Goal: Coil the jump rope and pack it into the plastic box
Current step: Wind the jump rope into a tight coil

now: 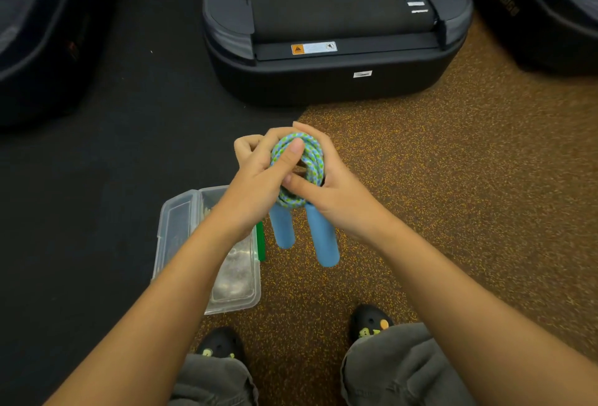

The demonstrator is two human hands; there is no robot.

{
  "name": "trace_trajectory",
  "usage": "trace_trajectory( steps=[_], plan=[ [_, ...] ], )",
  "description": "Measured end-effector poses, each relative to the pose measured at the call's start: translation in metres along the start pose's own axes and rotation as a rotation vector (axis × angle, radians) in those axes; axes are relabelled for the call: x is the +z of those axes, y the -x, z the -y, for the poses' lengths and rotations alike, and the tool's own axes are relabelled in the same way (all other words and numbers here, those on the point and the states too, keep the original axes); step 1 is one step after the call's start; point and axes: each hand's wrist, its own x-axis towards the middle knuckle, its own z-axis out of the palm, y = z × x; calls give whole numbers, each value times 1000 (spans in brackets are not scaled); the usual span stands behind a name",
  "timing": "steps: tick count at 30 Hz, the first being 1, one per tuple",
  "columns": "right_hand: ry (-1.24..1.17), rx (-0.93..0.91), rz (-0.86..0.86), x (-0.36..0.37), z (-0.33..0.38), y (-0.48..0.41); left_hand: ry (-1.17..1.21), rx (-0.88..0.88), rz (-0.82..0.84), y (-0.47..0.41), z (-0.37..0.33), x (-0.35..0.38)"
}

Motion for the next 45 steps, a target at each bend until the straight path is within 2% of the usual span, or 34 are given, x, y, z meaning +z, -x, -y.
trace_trajectory(
  steps=[3,5,7,8,11,13,16,18,20,25,28,30,35,40,45],
  plan=[
    [-6,-29,-51,3,-2,0,-4,-18,-65,1,0,3],
    [-10,-48,-103,6,-3,-1,-102,-37,-98,1,-1,6],
    [-28,-57,-153,7,-3,-2,-202,-57,-94,2,-3,6],
    [-55,-53,-170,8,-2,-3,-169,-43,-77,3,-4,5],
    [-202,10,-211,4,5,-4,148,18,97,1,0,-5],
    [-298,44,-232,-2,10,-5,238,6,225,-2,8,-15],
    [-415,39,-263,-12,17,-6,87,-64,405,-1,14,-26],
    [-462,54,-279,-17,23,-7,-57,-150,449,3,16,-27],
    [-469,78,-304,-19,25,-7,-99,-193,395,3,15,-28],
    [-499,166,-279,-18,22,-8,181,-279,171,0,17,-22],
    [-474,193,-181,-8,19,-6,547,-306,242,0,10,-16],
    [-400,197,-132,0,15,-4,639,-252,267,2,7,-13],
    [-381,204,-103,7,9,-5,564,-211,141,4,13,-4],
    [-359,342,-88,7,6,-6,533,-202,13,3,13,-2],
    [-261,530,154,5,3,-5,587,-248,-158,-3,11,-12]
  ],
)
